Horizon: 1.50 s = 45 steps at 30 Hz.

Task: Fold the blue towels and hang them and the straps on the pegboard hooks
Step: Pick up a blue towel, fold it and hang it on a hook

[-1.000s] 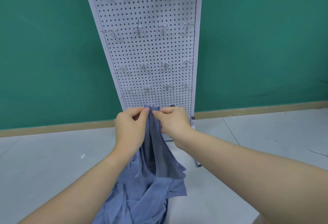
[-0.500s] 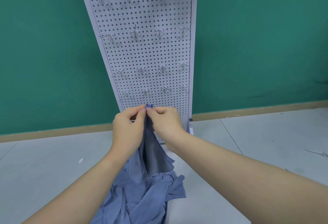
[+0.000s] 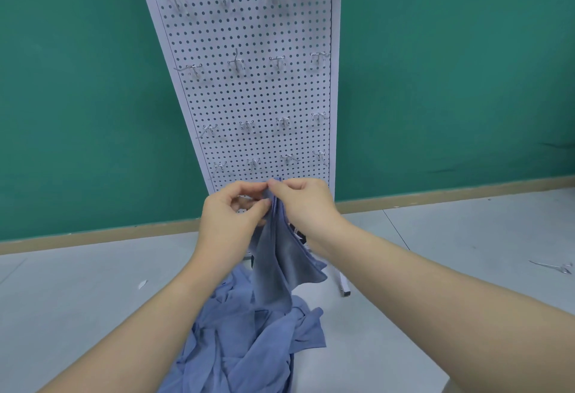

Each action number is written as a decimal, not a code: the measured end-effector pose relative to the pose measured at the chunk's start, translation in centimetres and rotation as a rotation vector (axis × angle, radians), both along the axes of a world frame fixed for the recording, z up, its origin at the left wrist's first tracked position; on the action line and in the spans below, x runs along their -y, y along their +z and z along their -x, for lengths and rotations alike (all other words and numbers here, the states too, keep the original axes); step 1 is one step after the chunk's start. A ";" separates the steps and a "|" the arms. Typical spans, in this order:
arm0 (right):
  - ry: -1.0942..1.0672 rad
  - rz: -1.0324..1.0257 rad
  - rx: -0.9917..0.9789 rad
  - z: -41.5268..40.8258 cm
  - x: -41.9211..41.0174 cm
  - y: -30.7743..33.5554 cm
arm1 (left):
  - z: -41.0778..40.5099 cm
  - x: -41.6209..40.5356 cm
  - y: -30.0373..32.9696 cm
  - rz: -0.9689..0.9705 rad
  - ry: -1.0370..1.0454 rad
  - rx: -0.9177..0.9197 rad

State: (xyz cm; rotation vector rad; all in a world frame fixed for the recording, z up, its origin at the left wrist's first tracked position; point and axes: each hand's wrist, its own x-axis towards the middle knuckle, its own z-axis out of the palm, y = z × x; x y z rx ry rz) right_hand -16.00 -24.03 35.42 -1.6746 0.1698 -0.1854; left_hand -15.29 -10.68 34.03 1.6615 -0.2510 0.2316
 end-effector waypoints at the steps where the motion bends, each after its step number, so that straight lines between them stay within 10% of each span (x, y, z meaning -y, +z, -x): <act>1: 0.002 0.037 0.000 0.1 0.2 0.4 | -0.1 -0.1 0.1 -0.050 0.042 0.035; 15: 0.189 0.184 0.115 1.0 2.3 1.4 | -0.5 -2.1 -0.3 -0.375 -0.316 -0.176; 45: 0.176 0.016 0.089 -0.5 3.2 -2.4 | -1.6 0.1 -0.7 -0.381 0.002 -0.123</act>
